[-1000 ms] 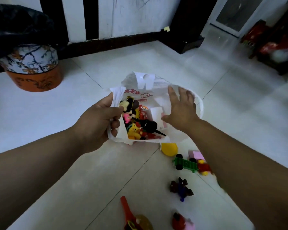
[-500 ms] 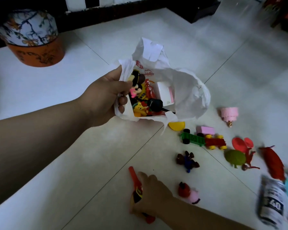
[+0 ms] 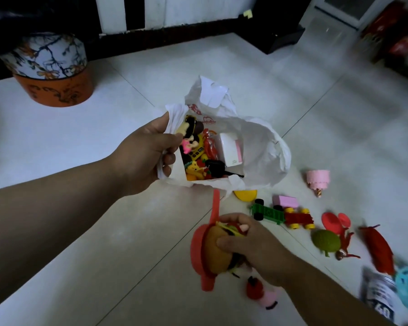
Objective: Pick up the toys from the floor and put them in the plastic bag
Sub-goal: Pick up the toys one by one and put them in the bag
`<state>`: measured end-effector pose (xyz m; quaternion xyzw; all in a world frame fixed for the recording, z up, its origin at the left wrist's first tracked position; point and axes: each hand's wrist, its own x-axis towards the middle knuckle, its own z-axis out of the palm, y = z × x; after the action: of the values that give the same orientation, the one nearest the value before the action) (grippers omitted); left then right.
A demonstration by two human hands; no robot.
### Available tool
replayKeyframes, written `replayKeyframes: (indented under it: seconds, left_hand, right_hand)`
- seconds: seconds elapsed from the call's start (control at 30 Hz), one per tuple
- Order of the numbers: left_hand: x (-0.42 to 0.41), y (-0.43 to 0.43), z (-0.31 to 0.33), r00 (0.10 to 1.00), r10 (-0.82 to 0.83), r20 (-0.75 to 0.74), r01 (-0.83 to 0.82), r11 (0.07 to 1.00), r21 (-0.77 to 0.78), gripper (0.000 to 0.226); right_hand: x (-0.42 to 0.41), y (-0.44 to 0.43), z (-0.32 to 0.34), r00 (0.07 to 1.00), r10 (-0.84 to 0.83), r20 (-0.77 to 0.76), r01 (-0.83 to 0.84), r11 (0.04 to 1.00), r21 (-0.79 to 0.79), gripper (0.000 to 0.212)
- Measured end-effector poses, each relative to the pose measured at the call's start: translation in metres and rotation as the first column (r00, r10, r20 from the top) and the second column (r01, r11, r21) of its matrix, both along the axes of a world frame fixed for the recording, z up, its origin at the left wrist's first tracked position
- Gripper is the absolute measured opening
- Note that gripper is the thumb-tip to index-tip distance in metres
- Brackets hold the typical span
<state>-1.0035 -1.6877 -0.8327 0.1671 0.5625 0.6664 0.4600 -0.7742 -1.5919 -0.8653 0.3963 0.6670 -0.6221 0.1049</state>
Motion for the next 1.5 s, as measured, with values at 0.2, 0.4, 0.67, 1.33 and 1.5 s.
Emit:
replayKeyframes:
  seconds: [0.2,0.4,0.67,1.33,1.5]
  left_hand:
    - [-0.001,0.005,0.003,1.0,0.014,0.02,-0.015,0.999,0.041,0.045]
    - [0.001,0.004,0.005,1.0,0.019,0.021,-0.02,0.999,0.033,0.042]
    - [0.002,0.005,0.007,0.999,0.021,0.027,-0.022,1.0,0.023,0.038]
    - [0.033,0.018,0.011,0.998,-0.068,0.003,0.068,0.997,0.03,0.045]
    - [0.036,0.027,0.015,0.998,-0.055,-0.028,0.057,0.998,0.041,0.043]
  right_hand:
    - [-0.046,0.038,0.063,0.891,-0.353,-0.286,0.231,0.894,-0.383,0.07]
    - [-0.123,0.068,0.041,0.76,-0.648,-0.058,0.598,0.731,-0.33,0.048]
    - [-0.157,0.07,0.022,0.809,-0.578,-0.11,0.551,0.81,-0.201,0.067]
    - [0.063,0.063,-0.043,0.989,0.087,0.117,-0.145,0.468,0.872,0.029]
    - [0.122,0.036,-0.125,0.757,0.279,0.59,-0.58,0.704,0.41,0.086]
